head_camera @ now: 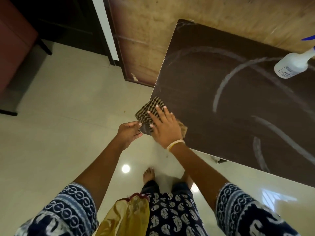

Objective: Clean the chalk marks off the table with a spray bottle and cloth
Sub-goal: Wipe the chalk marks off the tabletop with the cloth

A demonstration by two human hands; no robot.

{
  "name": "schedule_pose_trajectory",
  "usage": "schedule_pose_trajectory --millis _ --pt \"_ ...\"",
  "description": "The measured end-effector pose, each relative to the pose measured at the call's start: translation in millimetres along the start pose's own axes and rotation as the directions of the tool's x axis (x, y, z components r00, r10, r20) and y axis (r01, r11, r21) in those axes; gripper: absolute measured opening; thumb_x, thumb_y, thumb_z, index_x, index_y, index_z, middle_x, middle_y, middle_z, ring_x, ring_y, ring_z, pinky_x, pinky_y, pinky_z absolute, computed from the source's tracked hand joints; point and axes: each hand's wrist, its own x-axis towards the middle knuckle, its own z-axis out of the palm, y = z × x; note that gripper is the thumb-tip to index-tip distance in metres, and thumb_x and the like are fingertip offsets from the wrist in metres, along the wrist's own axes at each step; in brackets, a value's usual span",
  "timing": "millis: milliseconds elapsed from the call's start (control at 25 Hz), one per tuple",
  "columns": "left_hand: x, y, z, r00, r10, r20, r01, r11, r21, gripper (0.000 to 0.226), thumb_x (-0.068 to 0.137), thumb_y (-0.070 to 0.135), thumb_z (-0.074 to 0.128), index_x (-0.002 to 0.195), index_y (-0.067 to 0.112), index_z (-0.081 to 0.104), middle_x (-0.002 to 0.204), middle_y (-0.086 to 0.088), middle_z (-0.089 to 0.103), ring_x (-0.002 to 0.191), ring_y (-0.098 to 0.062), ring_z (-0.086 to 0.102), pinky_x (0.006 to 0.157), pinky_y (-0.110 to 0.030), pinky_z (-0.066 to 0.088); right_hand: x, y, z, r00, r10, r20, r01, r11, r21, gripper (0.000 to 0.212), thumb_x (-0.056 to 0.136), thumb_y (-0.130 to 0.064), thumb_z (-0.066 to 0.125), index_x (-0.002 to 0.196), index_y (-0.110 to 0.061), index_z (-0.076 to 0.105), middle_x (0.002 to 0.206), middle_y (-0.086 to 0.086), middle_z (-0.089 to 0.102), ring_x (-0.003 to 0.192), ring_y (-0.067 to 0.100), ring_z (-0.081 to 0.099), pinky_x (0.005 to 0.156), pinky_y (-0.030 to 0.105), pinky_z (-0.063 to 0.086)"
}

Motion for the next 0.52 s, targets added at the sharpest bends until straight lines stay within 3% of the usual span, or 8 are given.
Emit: schedule_pose_trajectory --millis 80,160,240,320,400,520 --pt "3 -4 -4 0.999 0.024 0.034 -0.025 0.999 0.028 0.036 0.094 0.013 0.060 0.127 0.000 0.059 0.114 -0.016 0.065 0.107 -0.026 0.063 0.087 -0.030 0.054 19 35 -10 1.000 0.016 -0.023 -0.017 0.998 -0.059 0.052 0.099 -0.041 0.030 0.150 -0.033 0.023 0.160 0.003 0.019 0.148 0.030 0.012 0.118 0.050 0.019" --pt "3 -4 -5 0.999 0.032 0.038 -0.033 0.999 0.034 0.034 0.094 0.015 0.061 0.126 0.004 0.062 0.109 -0.013 0.065 0.101 -0.024 0.063 0.083 -0.027 0.056 45 64 -25 0.982 0.176 -0.064 -0.179 0.983 -0.032 0.052 0.100 -0.040 0.030 0.150 -0.031 0.024 0.160 0.005 0.020 0.148 0.032 0.012 0.117 0.052 0.020" --pt "1 -2 -3 0.999 0.025 0.026 -0.025 0.999 0.035 0.031 0.094 0.015 0.060 0.123 0.005 0.064 0.109 -0.011 0.066 0.100 -0.024 0.063 0.091 -0.033 0.053 65 76 -33 0.934 0.350 -0.074 -0.347 0.937 0.048 0.052 0.100 -0.041 0.029 0.150 -0.030 0.025 0.161 0.006 0.018 0.148 0.032 0.010 0.119 0.050 0.016" --pt "0 1 -1 1.000 0.001 0.012 -0.001 1.000 0.021 0.030 0.095 0.013 0.058 0.123 0.004 0.063 0.110 -0.012 0.066 0.102 -0.026 0.063 0.095 -0.036 0.050 67 62 -31 0.899 0.431 -0.079 -0.424 0.901 0.090 0.053 0.099 -0.043 0.027 0.151 -0.030 0.025 0.161 0.008 0.016 0.148 0.034 0.007 0.119 0.050 0.013" --pt "-1 4 1 0.999 -0.037 0.000 0.037 0.999 -0.031 0.028 0.098 0.012 0.053 0.123 0.003 0.062 0.110 -0.012 0.066 0.102 -0.027 0.063 0.094 -0.037 0.049 43 33 -20 0.943 0.322 -0.088 -0.320 0.947 0.033 0.053 0.099 -0.044 0.026 0.151 -0.031 0.024 0.161 0.010 0.015 0.148 0.036 0.008 0.119 0.051 0.013" --pt "-1 7 4 0.996 -0.086 -0.026 0.083 0.993 -0.086 0.028 0.096 0.007 0.054 0.123 0.000 0.060 0.109 -0.016 0.066 0.098 -0.028 0.065 0.089 -0.036 0.052 -9 -2 -1 0.999 -0.032 0.039 0.034 0.999 -0.043 0.053 0.099 -0.047 0.025 0.150 -0.035 0.020 0.161 0.006 0.013 0.148 0.033 0.006 0.119 0.050 0.011"
